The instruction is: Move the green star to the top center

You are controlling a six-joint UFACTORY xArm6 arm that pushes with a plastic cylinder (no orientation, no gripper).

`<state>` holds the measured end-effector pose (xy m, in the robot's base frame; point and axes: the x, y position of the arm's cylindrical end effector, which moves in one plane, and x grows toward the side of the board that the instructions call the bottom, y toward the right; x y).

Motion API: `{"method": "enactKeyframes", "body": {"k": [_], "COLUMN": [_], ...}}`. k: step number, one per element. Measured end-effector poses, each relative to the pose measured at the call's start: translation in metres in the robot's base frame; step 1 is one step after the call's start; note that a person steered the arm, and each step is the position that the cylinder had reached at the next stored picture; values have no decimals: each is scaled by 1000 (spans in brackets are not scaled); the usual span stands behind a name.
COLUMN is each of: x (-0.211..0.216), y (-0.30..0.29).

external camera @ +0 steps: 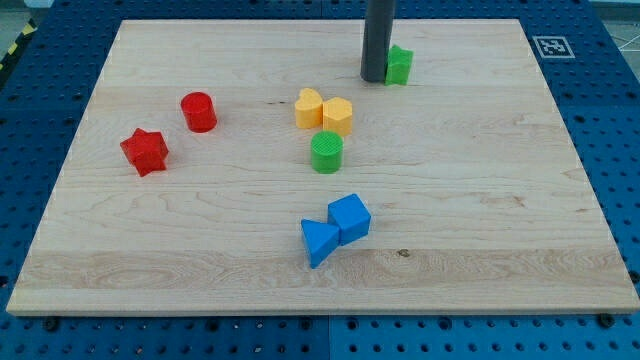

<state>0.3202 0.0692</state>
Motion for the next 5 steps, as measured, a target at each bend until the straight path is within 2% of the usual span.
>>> {"method": "enactKeyframes", "body": {"k": [1, 2, 3, 5], "x": [39, 26, -14, -28], "y": [5, 49, 62, -7]}}
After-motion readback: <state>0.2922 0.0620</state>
